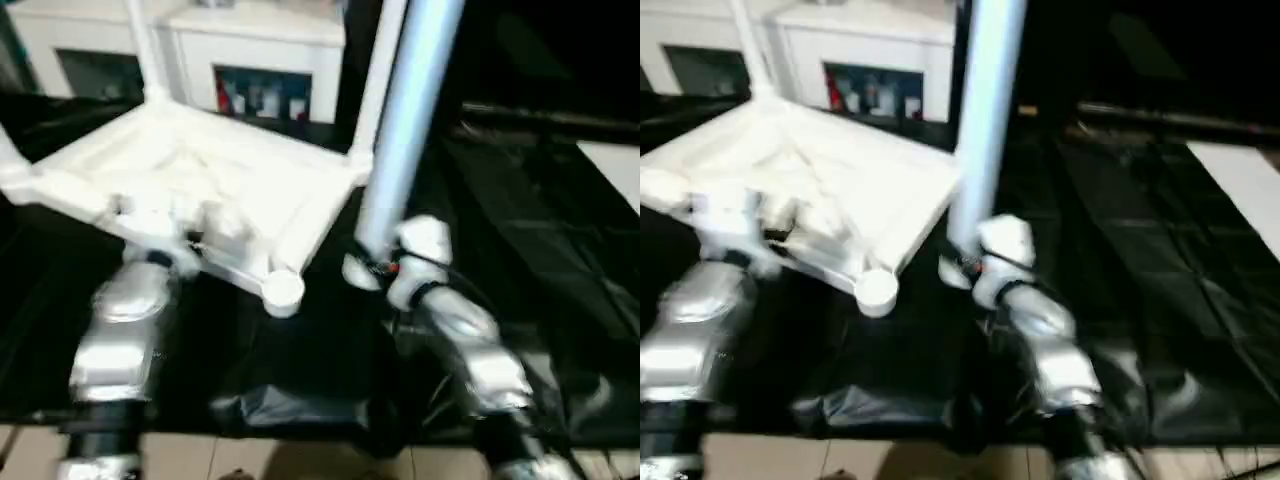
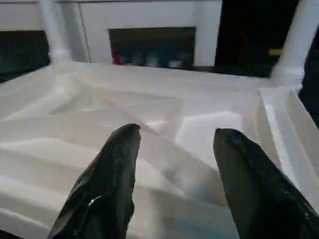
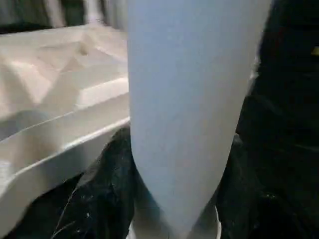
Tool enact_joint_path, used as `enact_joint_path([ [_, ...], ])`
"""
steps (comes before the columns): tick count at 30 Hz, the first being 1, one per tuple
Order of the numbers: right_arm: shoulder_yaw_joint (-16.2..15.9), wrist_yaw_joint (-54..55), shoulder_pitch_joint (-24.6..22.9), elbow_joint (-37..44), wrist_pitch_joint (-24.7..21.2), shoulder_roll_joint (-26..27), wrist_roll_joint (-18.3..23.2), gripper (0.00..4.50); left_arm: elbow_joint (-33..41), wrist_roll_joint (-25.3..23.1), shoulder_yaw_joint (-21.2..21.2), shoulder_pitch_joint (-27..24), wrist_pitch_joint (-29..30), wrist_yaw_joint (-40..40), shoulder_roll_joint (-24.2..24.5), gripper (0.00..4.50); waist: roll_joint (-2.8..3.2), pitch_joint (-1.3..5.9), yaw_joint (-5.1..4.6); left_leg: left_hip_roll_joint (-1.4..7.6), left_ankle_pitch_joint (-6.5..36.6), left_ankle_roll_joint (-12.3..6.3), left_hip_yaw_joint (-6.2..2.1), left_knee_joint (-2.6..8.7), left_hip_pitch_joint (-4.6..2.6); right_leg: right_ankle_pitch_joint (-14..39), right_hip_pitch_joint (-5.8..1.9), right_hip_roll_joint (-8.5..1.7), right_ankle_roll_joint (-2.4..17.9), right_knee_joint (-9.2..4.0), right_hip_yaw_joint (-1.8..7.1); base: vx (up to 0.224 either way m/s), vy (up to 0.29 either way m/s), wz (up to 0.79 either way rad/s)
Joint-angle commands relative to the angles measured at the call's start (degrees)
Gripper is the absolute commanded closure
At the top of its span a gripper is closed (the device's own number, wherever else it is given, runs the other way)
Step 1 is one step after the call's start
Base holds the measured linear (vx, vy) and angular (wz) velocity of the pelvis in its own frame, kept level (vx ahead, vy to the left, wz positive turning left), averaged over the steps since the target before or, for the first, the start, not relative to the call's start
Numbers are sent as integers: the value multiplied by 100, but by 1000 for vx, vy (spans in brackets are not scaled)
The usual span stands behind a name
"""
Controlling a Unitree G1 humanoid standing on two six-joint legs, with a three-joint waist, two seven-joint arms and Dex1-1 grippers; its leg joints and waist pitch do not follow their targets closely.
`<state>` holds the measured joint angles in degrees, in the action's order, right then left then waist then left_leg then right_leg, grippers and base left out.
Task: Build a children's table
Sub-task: Pick table leg
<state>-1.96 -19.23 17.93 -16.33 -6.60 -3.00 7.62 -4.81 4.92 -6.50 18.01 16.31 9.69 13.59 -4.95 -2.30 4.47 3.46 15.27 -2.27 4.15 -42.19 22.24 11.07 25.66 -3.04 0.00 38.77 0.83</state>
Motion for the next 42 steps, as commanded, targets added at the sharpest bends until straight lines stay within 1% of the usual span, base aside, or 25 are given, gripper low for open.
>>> enact_joint_path([
  [1, 24, 51, 16, 126, 44, 127, 83, 264, 30, 14, -58, 20, -8, 36, 119, 181, 27, 460, 87, 249, 41, 263, -195, -190, 263, -2871, -808, -1386, 775, -710, 848, 0, 0, 0],
  [2, 42, 61, 7, 139, 16, 140, 109, 264, 24, 9, -55, 25, -6, 44, 121, 181, 89, 387, 71, 376, 526, 621, -323, -241, 137, -2264, -726, -1486, 1421, -938, 741, -56, 130, 0],
  [4, 50, 120, -6, 160, -27, 137, 116, 264, 8, -3, -54, 39, -9, 54, 123, 181, 212, 345, 62, 538, 565, 752, -383, -36, 64, -834, -760, -1409, 1778, -1058, 648, -70, 171, -1],
  [5, 70, 173, -17, 170, -52, 115, 137, 264, -29, -26, -29, 72, -30, 91, 128, 181, 372, 284, 13, 661, 541, 549, -340, 417, -125, 672, -687, -1103, 1792, -1143, 447, -119, 292, 6],
  [6, 74, 182, -20, 173, -53, 112, 138, 264, -39, -30, -23, 79, -31, 94, 127, 181, 616, 250, -191, 769, 1624, 502, -9, 1018, -797, 1638, -21, -77, 1077, -675, -10, -119, 292, 6],
  [7, 81, 194, -23, 176, -54, 109, 141, 264, -51, -41, -13, 88, -34, 97, 128, 181, 596, 148, -433, 910, 2308, 286, 75, 1396, -584, 1575, 22, 98, 740, -161, -313, -152, 327, -12],
  [8, 93, 225, -35, 190, -36, 108, 122, 264, -78, -146, 73, 103, -67, 108, 163, 181, 649, 167, -274, 1114, 3203, 336, 352, 1623, -493, 1226, 3, -1, 543, 390, -712, -132, 248, -23],
  [9, 92, 234, -39, 189, -16, 93, 95, 264, -85, -217, 140, 105, -77, 108, 181, 181, 656, 127, -270, 1036, 3385, 44, 187, 1693, -377, 647, -164, -72, 536, 327, -887, -132, 248, -23],
  [10, 90, 240, -42, 189, -6, 82, 76, 264, -88, -258, 184, 101, -97, 102, 182, 181, 620, 136, -298, 1091, 3321, 72, 214, 1682, -490, 534, -150, -146, 600, 201, -864, -92, 177, 6],
  [11, 117, 227, -37, 182, -7, 93, 57, 264, -91, -251, 205, 95, -103, 76, 164, 181, 415, 237, -266, 1146, 2896, 830, 202, 1523, -610, 447, -352, -514, 669, -297, -519, -62, 138, 17],
  [12, 118, 224, -36, 181, -7, 93, 55, 264, -91, -245, 204, 95, -102, 74, 159, 181, 310, 294, -232, 1134, 2554, 1062, 180, 1401, -583, 452, -447, -646, 683, -393, -326, -62, 138, 17],
  [13, 121, 216, -32, 179, -8, 93, 51, 264, -91, -225, 199, 95, -95, 71, 145, 181, 397, 239, -212, 1210, 2507, 1314, 94, 1347, -500, 717, -494, -764, 894, -492, -231, -66, 109, 9],
  [14, 114, 205, -19, 179, -15, 80, 54, 264, -91, -180, 181, 95, -87, 58, 107, 181, 470, 299, -346, 1523, 1933, 1343, -78, 1448, -473, 353, -498, -506, 939, -394, -376, -67, 95, 7],
  [16, 114, 203, -10, 180, -22, 72, 58, 264, -91, -95, 97, 114, -43, 15, 55, 181, 544, 270, -401, 1750, 1570, 1133, -152, 1620, -429, 320, -416, -401, 656, -183, -450, -59, 69, 10],
  [17, 110, 206, -3, 187, -37, 58, 69, 264, -107, -2, 14, 141, 1, -23, 8, 181, 557, 292, -411, 1673, 1502, 997, -35, 1655, -412, 393, -342, -303, 382, -33, -479, 0, 0, 0],
  [19, 93, 205, 8, 191, -65, 41, 48, 264, -137, -59, 40, 144, -44, -27, 46, 181, 470, 329, -409, 1240, 1193, 667, 212, 1408, -353, -80, -377, -451, 439, -354, -339, -8, -33, 4],
  [20, 37, 192, 25, 206, -105, 5, -5, 264, -152, -86, 47, 142, -64, -29, 64, 181, 371, 312, -315, 875, 1241, 592, 375, 1157, -132, 47, -509, -774, 717, -655, -129, -22, -104, -3],
  [21, -27, 148, 46, 249, -168, -19, -28, 264, -169, -100, 47, 139, -45, -23, 83, 181, 263, 350, -145, 857, 827, 352, 381, 979, -53, 327, -660, -1081, 794, -770, 33, -22, -104, -3],
  [22, -51, 130, 53, 266, -192, -27, -34, 264, -176, -103, 46, 138, -34, -19, 89, 181, 196, 345, -92, 888, 600, 231, 368, 949, -50, 381, -668, -1122, 815, -788, 70, -24, -100, -5],
  [23, -81, 133, 69, 309, -231, -24, -22, 264, -210, -141, 65, 134, -48, 6, 121, 181, 249, 312, -53, 968, 211, 55, 353, 1056, -48, 396, -650, -943, 1012, -723, -43, -17, -80, -5],
  [26, -46, 165, 129, 294, -222, -2, -24, 264, -348, -59, 144, 182, -405, 366, 196, 181, 241, 296, -83, 1063, 419, 58, 380, 1161, -134, 529, -562, -726, 1155, -686, -123, -11, -45, -3],
  [29, -17, 178, 189, 264, -228, -13, -24, 264, -785, 466, 179, 511, -642, 1473, 331, 153, 298, 282, -46, 1070, 615, 297, 398, 1200, -208, 728, -515, -700, 1182, -693, -122, 0, 0, 0],
  [32, -57, 120, 183, 291, -195, -107, -68, 264, -1299, 378, 651, 947, -864, 2667, 708, 143, 279, 265, -66, 1076, 692, 487, 395, 1236, -210, 546, -528, -705, 1170, -663, -110, 0, 0, 0],
  [38, -45, -50, 133, 489, -244, -426, -129, 264, -2998, -928, 2210, 2145, -1678, 4641, 1206, 100, 229, 278, -90, 1069, 451, 570, 433, 1221, -225, 406, -560, -737, 1089, -633, -63, 0, 0, 0],
  [42, 61, -100, 49, 687, -329, -619, -161, 264, -4212, -1482, 2505, 2897, -2213, 4753, 1021, 100, 268, 299, -145, 1057, 204, 409, 446, 1182, -220, -140, -589, -727, 1233, -617, -67, 0, 0, 0],
])
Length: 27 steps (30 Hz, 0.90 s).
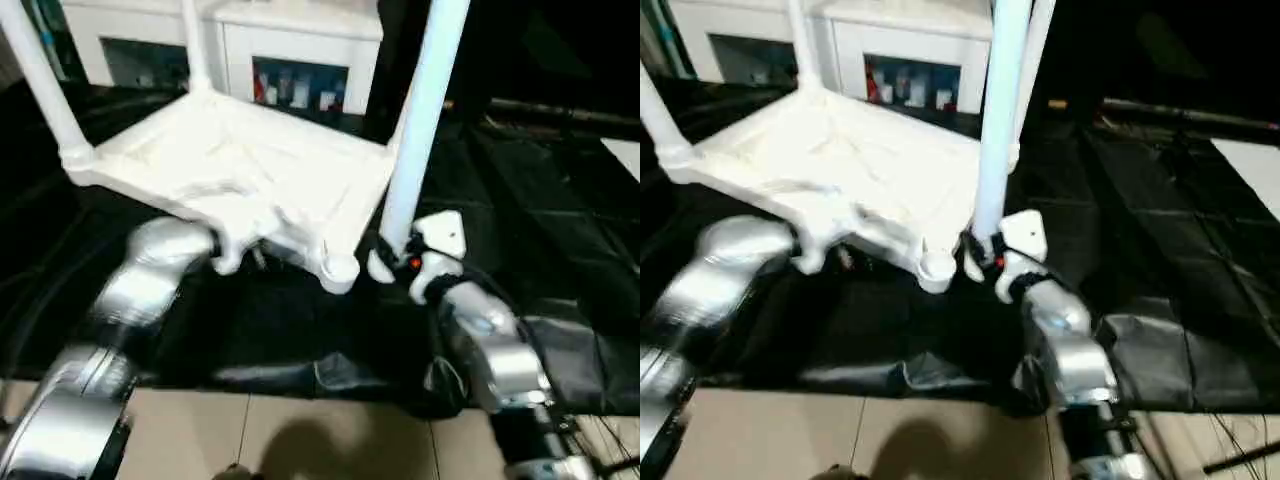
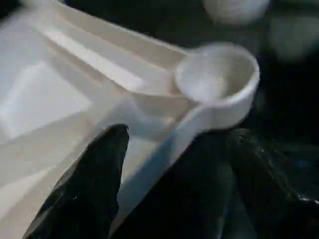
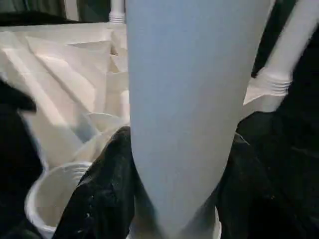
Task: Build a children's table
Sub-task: Pick table leg, then rotate table base
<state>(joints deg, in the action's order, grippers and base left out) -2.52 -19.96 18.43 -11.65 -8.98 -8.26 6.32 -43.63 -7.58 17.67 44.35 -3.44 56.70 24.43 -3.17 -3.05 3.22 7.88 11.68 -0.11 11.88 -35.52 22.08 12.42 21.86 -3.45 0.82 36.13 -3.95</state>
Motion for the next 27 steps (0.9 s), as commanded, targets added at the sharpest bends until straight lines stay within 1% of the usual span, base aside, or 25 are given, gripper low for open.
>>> enact_joint_path([
  [1, 135, -35, -26, 249, -97, -119, -29, 264, -494, -285, 119, 358, -293, 34, -93, 100, 77, 393, -17, 622, 535, 182, -331, 501, -217, -373, -227, -697, 1199, -325, 409, 0, 0, 0],
  [2, 155, -42, -72, 298, -105, -178, -45, 264, -754, -396, 202, 506, -352, 65, -127, 100, 123, 394, -26, 631, 512, 131, -327, 486, -212, -581, -232, -719, 1326, -322, 414, 0, 0, 0],
  [3, 159, -42, -109, 338, -113, -233, -59, 264, -991, -449, 324, 639, -412, 158, -126, 100, 143, 407, -25, 631, 449, 70, -322, 470, -217, -787, -241, -711, 1404, -308, 412, 0, 0, 0],
  [4, 159, -42, -115, 344, -114, -243, -60, 264, -1035, -455, 350, 664, -425, 179, -124, 100, 162, 405, -31, 632, 406, 35, -334, 463, -202, -880, -254, -718, 1464, -282, 411, 0, 0, 0],
  [5, 153, -41, -159, 419, -127, -324, -92, 264, -1348, -608, 582, 875, -529, 214, -90, 100, 241, 406, -35, 617, 400, -37, -328, 445, -197, -924, -257, -722, 1532, -285, 418, 0, 0, 0],
  [6, 158, -48, -192, 495, -141, -374, -106, 264, -1599, -724, 691, 1039, -617, 125, -101, 100, 171, 401, -51, 623, 434, -103, -318, 442, -195, -898, -273, -721, 1575, -307, 421, 0, 0, 0],
  [7, 158, -48, -192, 495, -141, -374, -106, 264, -1599, -724, 691, 1039, -617, 125, -101, 100, 314, 397, -49, 618, 466, -93, -333, 429, -191, -873, -272, -730, 1614, -296, 425, 0, 0, 0],
  [8, 171, -46, -226, 573, -167, -415, -120, 264, -1795, -832, 754, 1166, -674, 25, -128, 100, 291, 388, -86, 631, 591, -104, -327, 435, -194, -763, -278, -712, 1657, -322, 423, 0, 0, 0],
  [9, 181, -45, -258, 642, -190, -447, -127, 264, -1970, -913, 795, 1271, -727, -45, -159, 100, 273, 394, -95, 632, 633, -123, -334, 428, -178, -673, -305, -716, 1687, -325, 423, 0, 0, 0],
  [10, 189, -47, -292, 721, -221, -479, -125, 264, -2145, -1006, 822, 1369, -765, -80, -190, 100, 340, 387, -109, 616, 643, -148, -330, 421, -177, -641, -294, -703, 1692, -341, 426, 0, 0, 0],
  [11, 194, -45, -325, 796, -252, -504, -123, 264, -2295, -1123, 869, 1452, -830, -96, -208, 100, 305, 390, -119, 627, 635, -187, -330, 416, -178, -630, -306, -717, 1737, -345, 428, 0, 0, 0],
  [12, 207, -34, -366, 887, -289, -537, -124, 264, -2498, -1277, 920, 1575, -889, -148, -236, 100, 399, 386, -127, 619, 598, -218, -337, 406, -170, -607, -302, -703, 1747, -358, 424, 0, 0, 0],
  [13, 212, -25, -390, 941, -311, -552, -126, 264, -2608, -1363, 947, 1641, -923, -178, -250, 100, 412, 384, -129, 627, 621, -214, -335, 409, -184, -617, -295, -694, 1744, -367, 421, 0, 0, 0],
  [14, 212, -25, -390, 941, -311, -552, -126, 264, -2608, -1363, 947, 1641, -923, -178, -250, 100, 362, 386, -150, 642, 625, -234, -347, 420, -176, -660, -319, -690, 1764, -346, 415, 0, 0, 0],
  [15, 222, 1, -424, 1013, -333, -578, -142, 264, -2774, -1434, 964, 1768, -955, -253, -295, 133, 370, 374, -154, 626, 611, -300, -338, 411, -159, -633, -310, -698, 1793, -356, 417, 0, 0, 0],
  [16, 220, 6, -429, 1023, -336, -579, -144, 264, -2796, -1429, 960, 1785, -959, -256, -303, 133, 377, 378, -149, 623, 617, -312, -332, 406, -162, -602, -312, -699, 1791, -360, 416, 0, 0, 0],
  [17, 216, 23, -445, 1049, -342, -578, -151, 264, -2862, -1456, 987, 1852, -1025, -320, -329, 133, 427, 378, -153, 631, 647, -322, -340, 408, -165, -574, -305, -700, 1807, -373, 415, 0, 0, 0],
  [18, 202, 37, -455, 1071, -353, -580, -147, 264, -2926, -1481, 1039, 1899, -1099, -368, -341, 153, 450, 380, -149, 630, 665, -322, -349, 402, -166, -581, -309, -703, 1848, -363, 413, 0, 0, 0],
  [19, 194, 45, -461, 1083, -359, -581, -144, 264, -2960, -1499, 1071, 1924, -1143, -396, -345, 153, 428, 376, -156, 620, 692, -342, -338, 401, -160, -550, -305, -695, 1843, -386, 413, 0, 0, 0],
  [20, 176, 60, -471, 1095, -357, -571, -149, 264, -3010, -1535, 1117, 1954, -1184, -429, -363, 177, 439, 380, -148, 618, 707, -349, -342, 395, -156, -497, -318, -705, 1852, -378, 413, 0, 0, 0],
  [22, 137, 78, -478, 1109, -356, -547, -164, 264, -3110, -1611, 1168, 1987, -1240, -427, -404, 182, 439, 378, -149, 614, 683, -374, -339, 389, -152, -438, -315, -699, 1835, -391, 413, 0, 0, 0],
  [23, 115, 65, -464, 1093, -340, -540, -173, 264, -3134, -1682, 1224, 1985, -1252, -453, -425, 182, 448, 377, -152, 616, 651, -398, -339, 391, -146, -435, -316, -693, 1829, -388, 409, 0, 0, 0],
  [24, 97, 63, -456, 1093, -342, -527, -182, 264, -3170, -1727, 1229, 1985, -1266, -423, -447, 192, 457, 380, -150, 615, 614, -430, -341, 386, -142, -453, -317, -695, 1825, -384, 407, 0, 0, 0],
  [25, 73, 60, -436, 1079, -339, -512, -196, 264, -3222, -1788, 1235, 1977, -1280, -383, -485, 220, 458, 380, -150, 611, 605, -445, -339, 383, -138, -446, -316, -693, 1822, -386, 406, 0, 0, 0],
  [27, 59, 62, -385, 1035, -330, -494, -206, 264, -3269, -1865, 1265, 1942, -1274, -322, -525, 224, 478, 380, -146, 622, 605, -464, -344, 391, -142, -424, -306, -690, 1817, -388, 399, 0, 0, 0],
])
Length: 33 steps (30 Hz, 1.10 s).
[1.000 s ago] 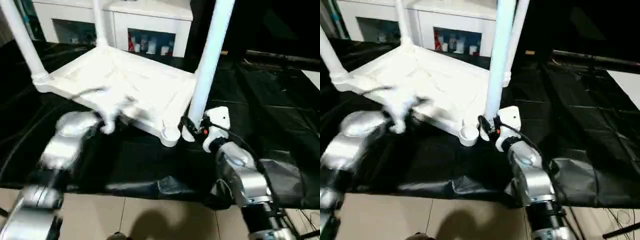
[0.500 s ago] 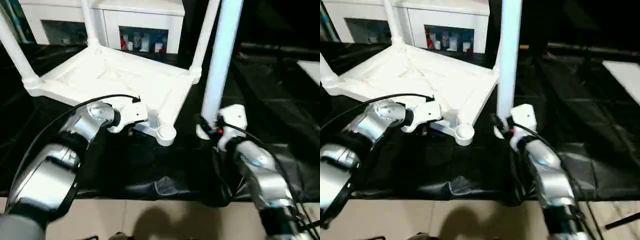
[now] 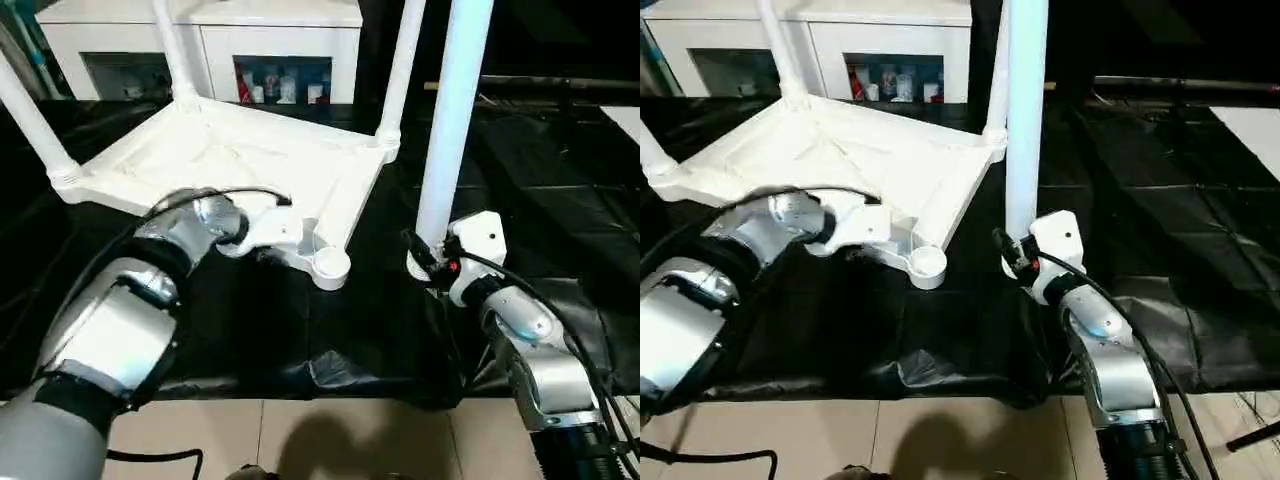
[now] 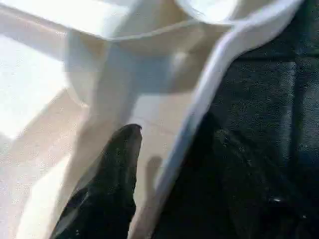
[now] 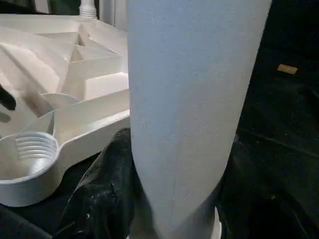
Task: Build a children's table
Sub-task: Rotate table base
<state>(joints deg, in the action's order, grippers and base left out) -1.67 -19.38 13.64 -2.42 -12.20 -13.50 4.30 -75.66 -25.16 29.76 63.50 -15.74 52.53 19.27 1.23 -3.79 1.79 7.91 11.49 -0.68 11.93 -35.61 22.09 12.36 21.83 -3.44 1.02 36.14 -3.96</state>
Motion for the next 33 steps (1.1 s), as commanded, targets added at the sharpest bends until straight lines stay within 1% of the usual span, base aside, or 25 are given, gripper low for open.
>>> enact_joint_path([
  [1, -26, 7, 107, 109, -11, 35, -5, 264, -83, -134, 60, 17, -43, 109, -18, 223, 36, 457, -6, 623, 659, -402, -353, 401, -142, -414, -305, -698, 1802, -389, 401, 0, 0, 0],
  [2, -27, 10, 121, 104, -13, 43, -5, 264, -96, -157, 68, 4, -55, 116, -22, 229, 39, 461, -4, 624, 666, -396, -354, 401, -145, -431, -305, -699, 1808, -383, 401, 0, 0, 0],
  [4, -31, 14, 136, 99, -10, 56, -6, 264, -106, -168, 74, -16, -62, 135, -24, 260, 49, 460, -3, 629, 671, -395, -355, 406, -150, -477, -299, -696, 1821, -377, 399, 0, 0, 0],
  [9, -62, 39, 140, 89, 8, 90, -19, 264, -200, -188, 134, -43, -91, 310, -8, 275, 61, 465, 5, 620, 666, -409, -353, 401, -146, -597, -302, -709, 1853, -365, 401, 0, 0, 0],
  [10, -66, 42, 140, 85, 14, 92, -20, 264, -215, -217, 132, -45, -107, 351, -5, 301, 61, 463, 5, 622, 670, -410, -352, 404, -144, -592, -302, -707, 1852, -366, 400, 0, 0, 0],
  [12, -63, 42, 165, 54, 29, 97, -14, 264, -229, -273, 161, -51, -119, 624, 19, 305, 61, 457, 7, 624, 711, -396, -358, 412, -147, -475, -302, -713, 1827, -384, 400, 0, 0, 0],
  [13, -63, 42, 170, 47, 33, 99, -13, 264, -232, -288, 171, -54, -118, 720, 27, 321, 64, 456, 8, 628, 721, -385, -357, 415, -150, -450, -298, -713, 1821, -384, 401, 0, 0, 0],
  [14, -59, 38, 181, 32, 41, 104, -20, 264, -235, -308, 166, -56, -120, 777, 30, 321, 64, 447, 4, 630, 756, -361, -354, 423, -157, -399, -289, -706, 1819, -390, 402, 0, 0, 0],
  [15, -56, 35, 190, 17, 53, 104, -29, 264, -239, -344, 195, -56, -89, 960, 46, 336, 62, 449, 4, 632, 784, -340, -354, 424, -161, -376, -290, -709, 1818, -390, 405, 0, 0, 0],
  [16, -48, 24, 222, -22, 75, 94, -38, 264, -244, -419, 274, -50, 43, 1478, 94, 336, 63, 445, 8, 627, 798, -321, -355, 426, -161, -325, -291, -720, 1817, -397, 409, 0, 0, 0],
  [17, -43, 21, 235, -37, 79, 90, -37, 264, -240, -446, 317, -57, 54, 1690, 123, 344, 32, 444, 12, 619, 783, -326, -352, 429, -154, -291, -298, -728, 1807, -407, 411, 0, 0, 0],
  [18, -40, 20, 243, -44, 80, 88, -35, 264, -237, -460, 339, -62, 49, 1796, 140, 347, 52, 438, 13, 621, 747, -315, -354, 426, -147, -238, -299, -735, 1788, -405, 416, 0, 0, 0],
  [19, -36, 17, 254, -54, 80, 85, -34, 264, -230, -458, 354, -72, 27, 1960, 161, 353, 24, 443, 5, 622, 716, -324, -349, 428, -148, -284, -299, -722, 1795, -397, 412, 0, 0, 0],
  [20, -33, 10, 279, -85, 96, 75, -35, 264, -213, -410, 359, -101, 50, 2443, 211, 363, 32, 446, 14, 624, 688, -339, -351, 424, -151, -323, -298, -731, 1800, -389, 415, 0, 0, 0],
  [21, -32, 7, 284, -91, 99, 73, -35, 264, -209, -408, 365, -108, 55, 2510, 222, 374, 16, 446, 24, 622, 615, -385, -345, 422, -142, -366, -299, -743, 1818, -379, 416, 0, 0, 0],
  [22, -31, 1, 294, -105, 109, 69, -34, 264, -198, -412, 385, -125, 67, 2658, 251, 381, 17, 451, 32, 628, 626, -383, -343, 422, -150, -360, -293, -745, 1823, -381, 414, 0, 0, 0],
  [23, -31, -10, 312, -130, 121, 65, -34, 264, -177, -421, 409, -159, 71, 2790, 292, 386, -7, 437, 30, 630, 681, -387, -340, 434, -155, -283, -281, -741, 1827, -392, 411, 0, 0, 0],
  [24, -38, -29, 329, -154, 135, 61, -34, 264, -141, -398, 399, -204, 105, 2866, 321, 395, -3, 433, 37, 639, 755, -353, -341, 436, -159, -165, -276, -747, 1822, -396, 412, 0, 0, 0],
  [25, -47, -48, 346, -180, 150, 56, -35, 264, -97, -359, 355, -254, 142, 2892, 341, 403, -20, 427, 34, 640, 776, -339, -341, 441, -152, -121, -282, -751, 1833, -391, 410, 0, 0, 0],
  [27, -71, -93, 382, -228, 177, 57, -31, 264, 19, -153, 160, -406, 271, 2911, 388, 411, -10, 419, 38, 633, 823, -299, -339, 437, -152, 77, -275, -761, 1813, -414, 414, 0, 0, 0],
  [28, -78, -112, 395, -251, 194, 66, -21, 264, 108, -13, 19, -500, 367, 2923, 415, 415, -53, 418, 43, 638, 768, -315, -343, 443, -135, 100, -286, -763, 1790, -405, 412, 0, 0, 0],
  [30, -81, -124, 402, -265, 199, 75, -10, 264, 157, 113, -121, -555, 523, 2844, 408, 419, -43, 425, 34, 626, 686, -351, -337, 439, -128, 49, -284, -749, 1775, -385, 403, 0, 0, 0],
  [31, -95, -149, 410, -292, 208, 86, 4, 264, 283, 391, -444, -666, 873, 2594, 356, 421, -79, 422, 34, 627, 697, -369, -332, 441, -133, 63, -277, -751, 1774, -395, 406, 0, 0, 0],
  [32, -99, -152, 410, -293, 208, 87, 4, 264, 293, 427, -483, -676, 934, 2567, 348, 422, -56, 420, 42, 624, 680, -378, -330, 429, -132, 81, -273, -767, 1802, -395, 407, 0, 0, 0],
  [33, -113, -162, 411, -298, 209, 92, 3, 264, 331, 556, -625, -713, 1158, 2477, 317, 424, -80, 418, 37, 622, 691, -376, -321, 429, -137, 131, -268, -759, 1793, -402, 409, 0, 0, 0],
])
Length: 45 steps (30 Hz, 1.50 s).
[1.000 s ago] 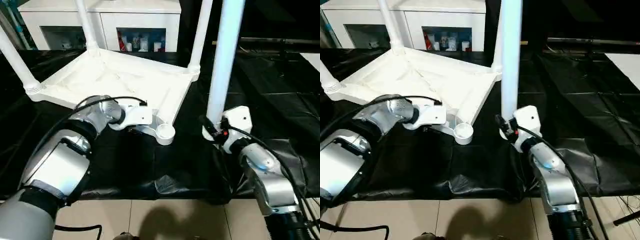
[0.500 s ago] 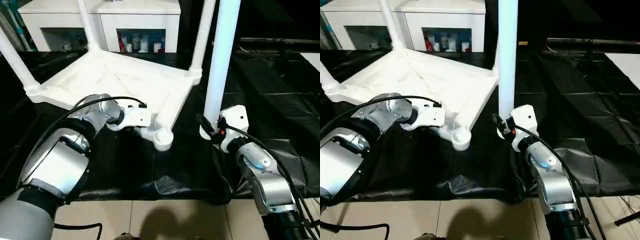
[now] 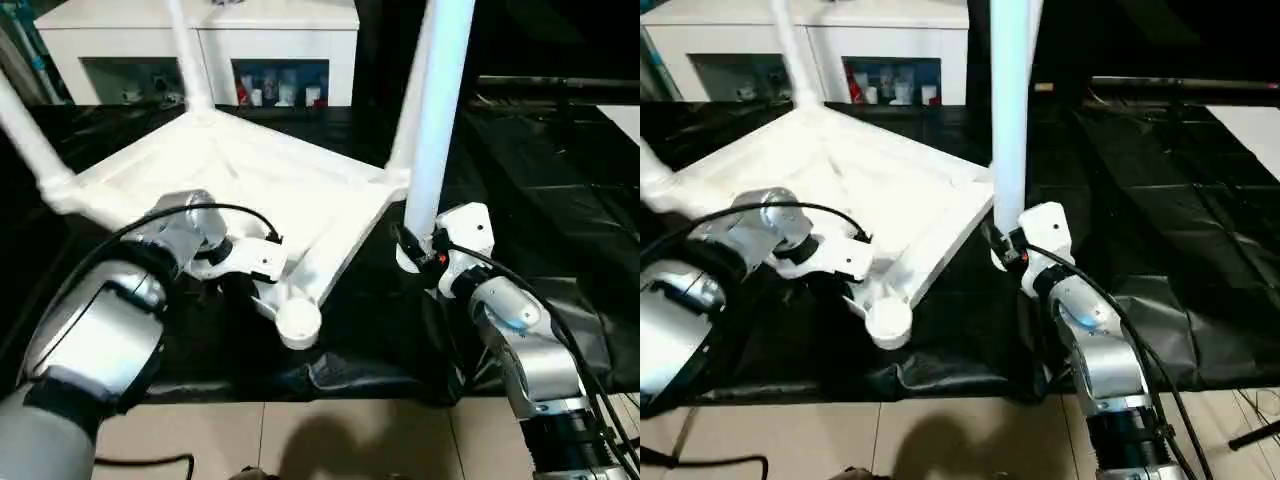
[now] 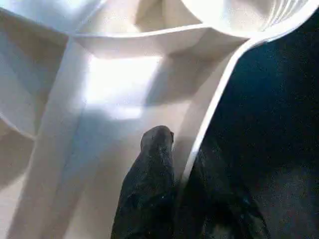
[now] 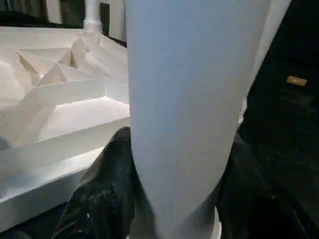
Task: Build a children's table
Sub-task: Rotate table base
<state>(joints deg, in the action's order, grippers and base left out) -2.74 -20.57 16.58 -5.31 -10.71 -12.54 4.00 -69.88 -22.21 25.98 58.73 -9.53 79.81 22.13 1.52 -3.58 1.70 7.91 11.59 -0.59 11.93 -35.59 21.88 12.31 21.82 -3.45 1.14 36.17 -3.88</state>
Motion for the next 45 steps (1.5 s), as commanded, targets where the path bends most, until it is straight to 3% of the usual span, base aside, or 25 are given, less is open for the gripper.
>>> enact_joint_path([
  [1, -15, -55, 122, -22, 57, 5, 40, 264, -169, 379, -376, -300, 754, -316, 13, 425, -172, 395, 41, 609, 679, -401, -317, 429, -99, 260, -276, -747, 1751, -418, 393, 0, 0, 0],
  [2, -20, -78, 141, -54, 53, 13, 58, 264, -17, 504, -489, -421, 971, -329, -15, 425, -182, 387, 43, 611, 610, -414, -343, 434, -55, 444, -304, -773, 1660, -421, 386, 0, 0, 0],
  [3, -23, -92, 154, -77, 54, 15, 65, 264, 77, 566, -540, -492, 1081, -322, -37, 425, -163, 379, 37, 611, 603, -409, -351, 440, -46, 506, -304, -770, 1643, -415, 376, 0, 0, 0],
  [5, -34, -115, 187, -135, 68, 20, 65, 264, 355, 662, -627, -663, 1330, -371, -79, 427, -188, 363, 14, 608, 701, -394, -359, 453, -35, 820, -288, -761, 1546, -457, 365, 0, 0, 0],
  [6, -36, -129, 216, -177, 76, 22, 66, 264, 585, 711, -687, -789, 1534, -471, -126, 432, -216, 365, 1, 614, 757, -347, -352, 445, -58, 917, -274, -769, 1555, -470, 373, 0, 0, 0],
  [8, -29, -139, 232, -198, 79, 23, 71, 264, 762, 727, -724, -873, 1642, -542, -148, 437, -187, 364, 21, 613, 780, -306, -335, 423, -105, 960, -238, -769, 1537, -502, 407, 0, 0, 0],
  [9, -19, -151, 255, -224, 77, 26, 85, 264, 905, 759, -785, -947, 1723, -681, -196, 440, -215, 351, 28, 622, 788, -302, -337, 450, -109, 928, -229, -745, 1535, -492, 404, 0, 0, 0],
  [12, -5, -202, 357, -390, 91, 50, 121, 264, 1624, 835, -1000, -1300, 2169, -1295, -403, 449, -229, 350, 58, 650, 928, -213, -336, 466, -152, 1022, -201, -753, 1531, -499, 410, 0, 0, 0],
  [14, -13, -206, 372, -418, 96, 57, 118, 264, 1728, 880, -1044, -1358, 2200, -1385, -451, 450, -248, 336, 56, 635, 999, -180, -329, 478, -155, 1102, -189, -729, 1495, -517, 411, 0, 0, 0],
  [18, -10, -234, 362, -403, 63, 84, 131, 264, 2476, 987, -1353, -1664, 2682, -2287, -764, 450, -271, 332, 56, 639, 1035, -133, -342, 477, -136, 1284, -212, -752, 1409, -525, 420, 0, 0, 0],
  [23, -15, -242, 292, -349, 41, 74, 134, 264, 2784, 955, -1341, -1867, 2341, -2631, -876, 450, -296, 337, 53, 608, 917, -241, -338, 465, -105, 1364, -214, -732, 1281, -557, 422, 0, 0, 0],
  [24, -13, -246, 285, -351, 43, 72, 136, 264, 2877, 960, -1347, -1918, 2343, -2684, -897, 450, -284, 342, 62, 604, 905, -250, -327, 465, -131, 1353, -188, -716, 1264, -562, 418, 0, 0, 0],
  [26, -4, -263, 286, -394, 54, 64, 140, 264, 3247, 1002, -1327, -2096, 2453, -2706, -976, 450, -311, 342, 65, 627, 852, -272, -338, 478, -111, 1249, -206, -726, 1289, -538, 415, 0, 0, 0],
  [30, -37, -306, 377, -510, 82, 101, 121, 264, 3837, 1155, -1237, -2383, 2508, -2457, -945, 450, -281, 363, 71, 624, 657, -340, -322, 479, -113, 810, -194, -702, 1374, -487, 404, 0, 0, 0],
  [32, -37, -306, 397, -522, 83, 115, 121, 264, 3943, 1244, -1286, -2411, 2646, -2364, -914, 401, -284, 364, 81, 619, 599, -359, -314, 477, -119, 701, -193, -699, 1398, -478, 404, 0, 0, 0],
  [34, -39, -306, 402, -536, 93, 120, 119, 264, 3981, 1265, -1293, -2406, 2630, -2273, -851, 389, -270, 377, 105, 619, 527, -376, -309, 472, -119, 537, -190, -703, 1426, -462, 402, 0, 0, 0],
  [41, -41, -332, 423, -567, 112, 115, 119, 264, 4011, 1104, -1195, -2358, 2559, -2117, -444, 379, -270, 358, 107, 627, 648, -255, -319, 498, -127, 417, -191, -699, 1441, -452, 405, 0, 0, 0],
  [45, -4, -334, 436, -585, 130, 103, 115, 264, 3963, 1006, -1114, -2286, 2775, -2143, -232, 379, -230, 345, 102, 631, 785, -129, -322, 499, -136, 590, -189, -706, 1451, -476, 418, 0, 0, 0],
])
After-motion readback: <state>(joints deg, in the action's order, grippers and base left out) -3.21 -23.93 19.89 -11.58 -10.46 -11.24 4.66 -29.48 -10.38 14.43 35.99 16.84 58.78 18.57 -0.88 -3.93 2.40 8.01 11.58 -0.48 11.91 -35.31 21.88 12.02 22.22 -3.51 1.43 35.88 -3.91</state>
